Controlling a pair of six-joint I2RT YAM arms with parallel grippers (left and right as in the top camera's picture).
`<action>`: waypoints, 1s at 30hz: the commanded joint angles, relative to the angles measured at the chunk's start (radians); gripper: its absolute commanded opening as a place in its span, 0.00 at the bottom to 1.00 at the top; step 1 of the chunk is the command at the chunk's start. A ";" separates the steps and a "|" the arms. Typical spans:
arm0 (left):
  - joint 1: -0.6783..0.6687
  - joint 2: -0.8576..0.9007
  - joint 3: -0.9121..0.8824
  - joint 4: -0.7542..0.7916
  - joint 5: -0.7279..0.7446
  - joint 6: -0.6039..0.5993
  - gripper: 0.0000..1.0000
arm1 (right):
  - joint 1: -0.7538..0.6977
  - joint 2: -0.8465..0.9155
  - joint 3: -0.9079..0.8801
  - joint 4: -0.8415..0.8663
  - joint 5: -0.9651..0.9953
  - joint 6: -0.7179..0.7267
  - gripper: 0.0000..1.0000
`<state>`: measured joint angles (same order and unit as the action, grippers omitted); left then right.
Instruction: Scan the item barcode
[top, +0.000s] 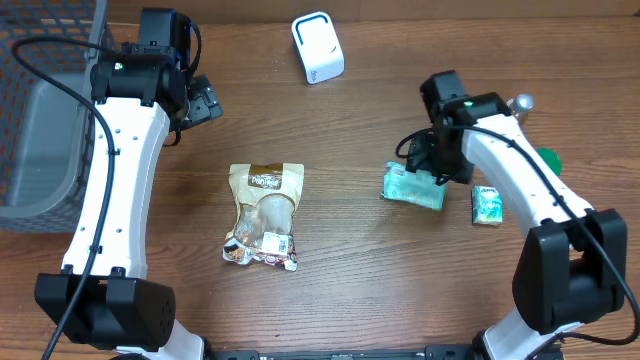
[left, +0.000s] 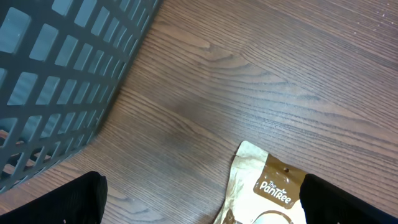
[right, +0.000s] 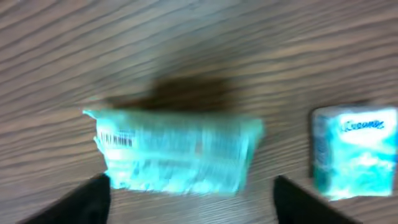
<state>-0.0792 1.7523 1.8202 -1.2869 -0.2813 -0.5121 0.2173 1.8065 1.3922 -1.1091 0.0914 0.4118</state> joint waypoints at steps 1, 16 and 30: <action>-0.013 -0.013 0.019 0.002 -0.014 0.019 0.99 | -0.021 -0.005 -0.002 0.015 0.061 0.030 0.87; -0.013 -0.013 0.019 0.002 -0.014 0.019 1.00 | 0.001 -0.005 0.029 0.068 -0.224 0.030 1.00; -0.013 -0.013 0.019 0.002 -0.014 0.019 1.00 | 0.001 -0.005 0.029 0.068 -0.224 0.030 1.00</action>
<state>-0.0788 1.7523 1.8202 -1.2869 -0.2813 -0.5121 0.2169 1.8065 1.3933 -1.0462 -0.1272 0.4377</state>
